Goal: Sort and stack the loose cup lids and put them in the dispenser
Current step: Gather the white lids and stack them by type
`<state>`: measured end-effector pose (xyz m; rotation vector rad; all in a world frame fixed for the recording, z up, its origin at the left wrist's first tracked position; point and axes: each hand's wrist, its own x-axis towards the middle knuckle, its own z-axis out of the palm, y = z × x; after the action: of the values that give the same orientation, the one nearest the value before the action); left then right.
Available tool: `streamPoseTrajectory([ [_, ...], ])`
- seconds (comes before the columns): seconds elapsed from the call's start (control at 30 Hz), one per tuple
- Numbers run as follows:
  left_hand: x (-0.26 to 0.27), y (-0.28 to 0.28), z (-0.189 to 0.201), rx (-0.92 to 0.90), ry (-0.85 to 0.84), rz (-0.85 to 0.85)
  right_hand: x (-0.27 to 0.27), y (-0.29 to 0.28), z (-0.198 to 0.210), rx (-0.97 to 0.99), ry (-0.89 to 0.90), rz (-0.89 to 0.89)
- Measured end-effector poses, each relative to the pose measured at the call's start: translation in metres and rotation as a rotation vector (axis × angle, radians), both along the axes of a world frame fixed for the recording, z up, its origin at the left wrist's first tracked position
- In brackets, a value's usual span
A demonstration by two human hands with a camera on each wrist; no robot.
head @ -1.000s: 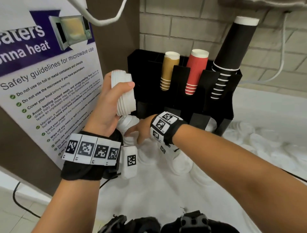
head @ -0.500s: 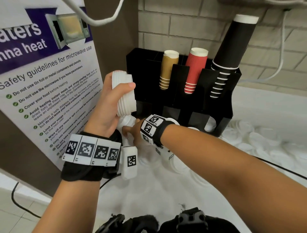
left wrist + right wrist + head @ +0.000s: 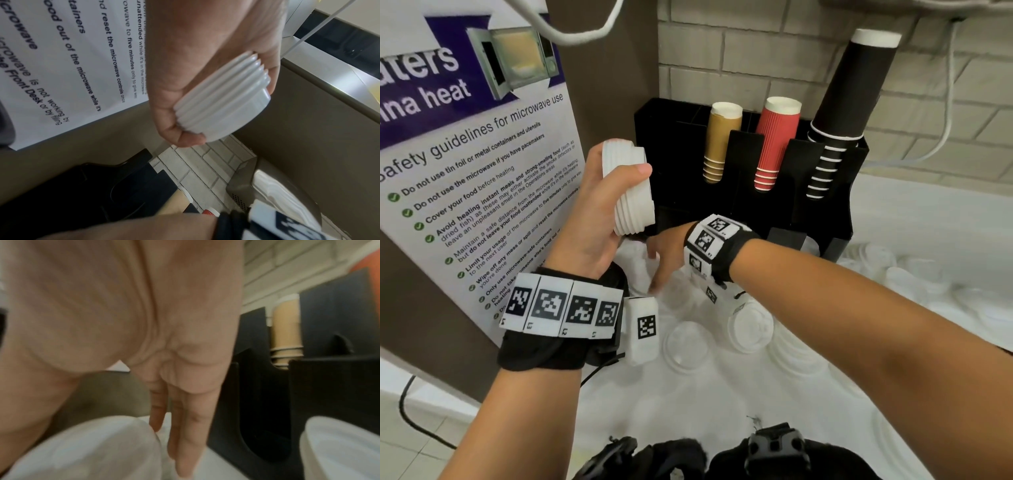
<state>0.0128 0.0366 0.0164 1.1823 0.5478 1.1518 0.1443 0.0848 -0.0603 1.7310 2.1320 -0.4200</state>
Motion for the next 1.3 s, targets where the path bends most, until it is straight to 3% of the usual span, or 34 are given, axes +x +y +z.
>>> streamPoseTrajectory([
  [0.07,0.000,0.000,0.000,-0.003,0.000,-0.003,-0.009,-0.002,-0.016,-0.017,-0.094,0.027],
  [0.27,-0.002,0.000,0.001,-0.001,-0.002,0.007,-0.028,-0.009,-0.043,0.016,-0.159,0.090],
  [0.4,-0.003,-0.002,0.001,-0.010,-0.010,0.005,-0.008,-0.009,-0.028,0.024,-0.155,0.130],
  [0.53,-0.002,-0.003,0.001,-0.010,-0.009,0.000,0.009,-0.009,-0.014,-0.071,-0.092,0.050],
  [0.73,-0.003,-0.007,0.001,0.000,0.005,-0.005,0.000,-0.020,-0.037,0.066,-0.048,0.139],
  [0.93,-0.004,-0.008,0.000,-0.002,0.005,0.001,-0.009,-0.012,-0.031,0.068,0.048,0.028],
  [1.3,-0.005,-0.011,0.002,0.004,-0.003,0.005,0.000,-0.016,-0.018,-0.021,-0.123,0.044],
])
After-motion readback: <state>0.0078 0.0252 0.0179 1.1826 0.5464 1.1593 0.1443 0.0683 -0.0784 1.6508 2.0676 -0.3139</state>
